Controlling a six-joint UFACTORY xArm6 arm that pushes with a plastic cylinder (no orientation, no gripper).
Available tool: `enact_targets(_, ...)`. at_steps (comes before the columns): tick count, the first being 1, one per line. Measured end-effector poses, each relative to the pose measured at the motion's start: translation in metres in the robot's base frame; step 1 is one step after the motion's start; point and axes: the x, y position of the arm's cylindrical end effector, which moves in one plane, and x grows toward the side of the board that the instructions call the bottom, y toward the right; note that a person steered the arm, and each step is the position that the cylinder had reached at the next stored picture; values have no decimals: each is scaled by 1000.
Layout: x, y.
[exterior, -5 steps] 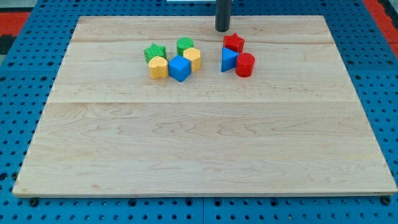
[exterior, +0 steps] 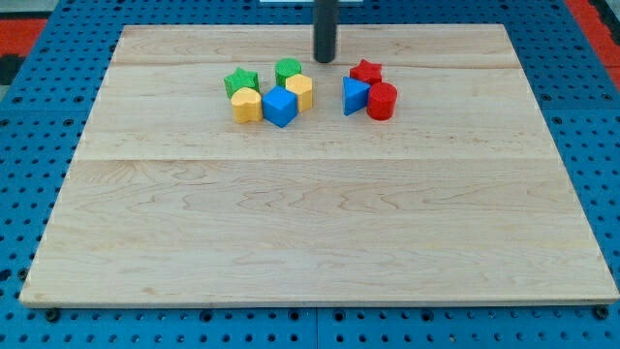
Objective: Push the green circle into the yellow heart
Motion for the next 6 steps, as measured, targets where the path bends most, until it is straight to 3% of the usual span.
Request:
enact_targets(1, 49, -46)
enact_targets(2, 53, -34)
enact_targets(3, 9, -65)
enact_targets(4, 20, -138)
enact_targets(5, 76, -114)
enact_targets(6, 59, -99)
